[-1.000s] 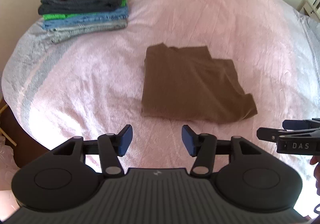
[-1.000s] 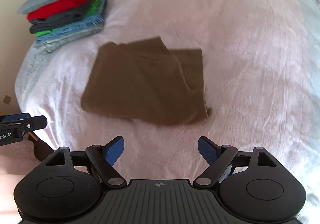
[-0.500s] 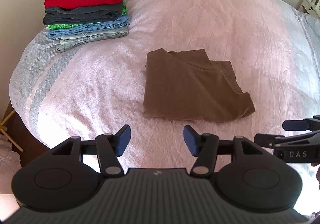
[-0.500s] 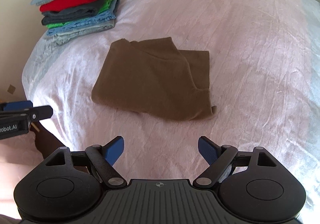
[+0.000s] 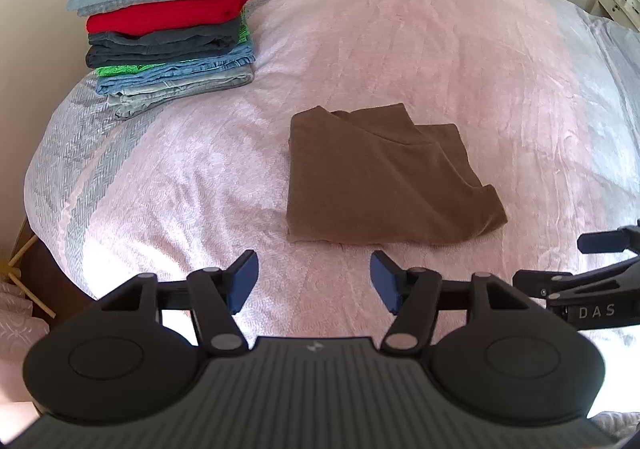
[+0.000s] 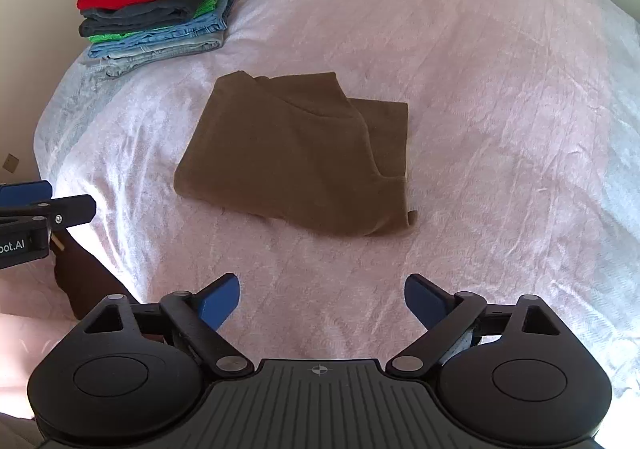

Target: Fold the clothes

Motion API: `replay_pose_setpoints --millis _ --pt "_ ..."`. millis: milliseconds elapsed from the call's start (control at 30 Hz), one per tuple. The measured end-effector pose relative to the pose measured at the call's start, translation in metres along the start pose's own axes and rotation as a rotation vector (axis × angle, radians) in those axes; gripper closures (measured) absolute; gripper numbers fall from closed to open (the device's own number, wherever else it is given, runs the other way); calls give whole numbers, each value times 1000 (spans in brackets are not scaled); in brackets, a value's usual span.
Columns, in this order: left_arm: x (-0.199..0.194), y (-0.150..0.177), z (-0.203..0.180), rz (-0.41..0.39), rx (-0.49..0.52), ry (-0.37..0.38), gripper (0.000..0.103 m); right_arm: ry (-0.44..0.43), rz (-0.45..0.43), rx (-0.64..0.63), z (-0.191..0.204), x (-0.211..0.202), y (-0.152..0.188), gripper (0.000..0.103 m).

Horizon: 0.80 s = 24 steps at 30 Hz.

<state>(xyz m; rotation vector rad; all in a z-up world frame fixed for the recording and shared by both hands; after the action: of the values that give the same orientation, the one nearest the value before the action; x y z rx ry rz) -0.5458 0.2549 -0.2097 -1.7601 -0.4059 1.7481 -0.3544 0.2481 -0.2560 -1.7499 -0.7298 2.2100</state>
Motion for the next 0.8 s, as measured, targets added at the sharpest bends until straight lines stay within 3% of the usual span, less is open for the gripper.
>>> replay_pose_setpoints --millis 567,800 --pt "-3 10 1 26 8 15 42 5 -6 -21 8 -6 -3 10" --pt "9 16 4 69 -2 31 41 0 31 -24 11 4 -1 10"
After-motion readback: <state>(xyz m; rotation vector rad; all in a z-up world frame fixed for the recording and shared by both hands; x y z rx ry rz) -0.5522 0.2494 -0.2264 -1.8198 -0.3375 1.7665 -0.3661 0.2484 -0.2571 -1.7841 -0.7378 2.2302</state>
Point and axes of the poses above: each gripper's, at about its wrist camera, not at the fingertips, and x roughly the way its jaws point, z to its left, y to its underside, the point moved 9 cm from there along x, roughly the way its jaws point, and after that the axes turned 13 degrees about -z, right-handed, at the moved point
